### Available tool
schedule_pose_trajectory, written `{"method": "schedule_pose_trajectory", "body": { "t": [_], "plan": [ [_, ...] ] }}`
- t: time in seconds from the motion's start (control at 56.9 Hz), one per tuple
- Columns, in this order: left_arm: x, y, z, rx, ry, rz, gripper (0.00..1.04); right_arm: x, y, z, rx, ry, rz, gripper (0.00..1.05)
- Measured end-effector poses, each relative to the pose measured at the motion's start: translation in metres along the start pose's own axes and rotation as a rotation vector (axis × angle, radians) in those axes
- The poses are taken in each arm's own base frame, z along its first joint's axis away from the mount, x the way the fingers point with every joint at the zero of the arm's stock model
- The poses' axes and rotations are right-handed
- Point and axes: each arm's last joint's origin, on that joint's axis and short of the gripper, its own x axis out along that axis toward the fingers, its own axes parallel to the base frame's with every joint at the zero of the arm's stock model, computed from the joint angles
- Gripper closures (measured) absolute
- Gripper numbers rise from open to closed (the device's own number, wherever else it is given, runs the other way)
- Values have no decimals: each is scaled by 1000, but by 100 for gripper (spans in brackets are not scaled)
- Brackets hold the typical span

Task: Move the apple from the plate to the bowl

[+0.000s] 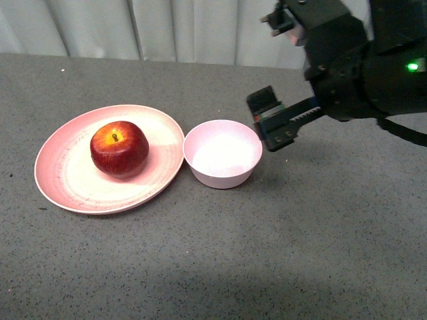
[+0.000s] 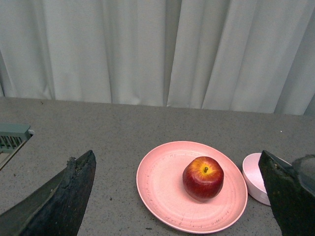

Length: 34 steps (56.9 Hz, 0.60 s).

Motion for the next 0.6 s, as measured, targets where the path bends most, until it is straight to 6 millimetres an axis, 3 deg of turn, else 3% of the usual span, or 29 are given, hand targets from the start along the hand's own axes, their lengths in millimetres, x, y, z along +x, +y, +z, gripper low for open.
{"method": "schedule_pose_trajectory", "body": {
  "t": [0.246,0.316,0.369,0.421,0.597],
  "plan": [
    [0,0,0,0,0,0,7,-34,-29,-19,47,-59,-139,9],
    [0,0,0,0,0,-2,7,-44,-36,-42,200,-294,-330,24],
    [0,0,0,0,0,4,7,-64,-41,-61,275,-447,-367,37],
    [0,0,0,0,0,3,7,-83,-46,-66,310,-553,-387,47],
    [0,0,0,0,0,2,7,-120,-51,-82,335,-605,-387,82]
  ]
}}
